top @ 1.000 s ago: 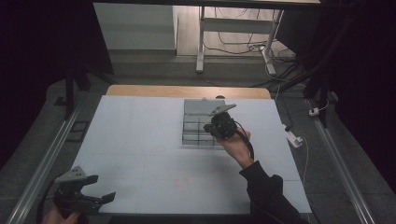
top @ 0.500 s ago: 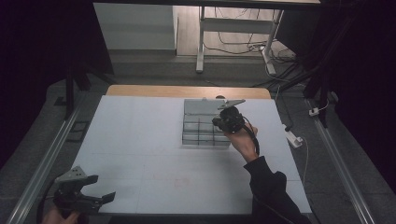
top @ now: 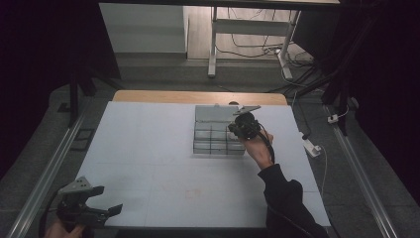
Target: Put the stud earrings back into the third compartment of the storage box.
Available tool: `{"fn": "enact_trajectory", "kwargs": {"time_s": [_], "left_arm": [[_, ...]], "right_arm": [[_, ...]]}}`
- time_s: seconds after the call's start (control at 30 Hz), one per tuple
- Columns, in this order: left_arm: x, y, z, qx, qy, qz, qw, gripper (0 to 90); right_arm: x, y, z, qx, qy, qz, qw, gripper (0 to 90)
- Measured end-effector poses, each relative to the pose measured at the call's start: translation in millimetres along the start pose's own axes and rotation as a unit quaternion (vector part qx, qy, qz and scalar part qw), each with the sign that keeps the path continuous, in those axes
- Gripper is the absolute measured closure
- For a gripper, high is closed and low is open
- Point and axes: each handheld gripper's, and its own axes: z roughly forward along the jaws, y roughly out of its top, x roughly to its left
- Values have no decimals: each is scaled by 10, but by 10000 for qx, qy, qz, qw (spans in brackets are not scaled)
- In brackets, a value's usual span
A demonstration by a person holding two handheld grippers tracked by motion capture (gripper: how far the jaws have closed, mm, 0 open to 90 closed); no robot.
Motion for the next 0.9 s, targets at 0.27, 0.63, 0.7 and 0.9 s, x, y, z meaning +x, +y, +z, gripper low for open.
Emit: {"fn": "enact_trajectory", "kwargs": {"time_s": [0.27,0.63,0.7,0.9], "left_arm": [[-5,-1,1,4,12,9,10000,10],[-9,-5,-2,7,15,10,10000,10],[-9,-5,-2,5,11,12,10000,10],[-10,-5,-3,8,12,16,10000,10]], "right_arm": [[-30,-83,134,123,-70,-27,9999,877],[-21,-139,245,236,-176,34,9996,861],[-26,-107,191,127,-142,91,9998,848],[-32,-84,132,68,-119,153,9998,794]]}}
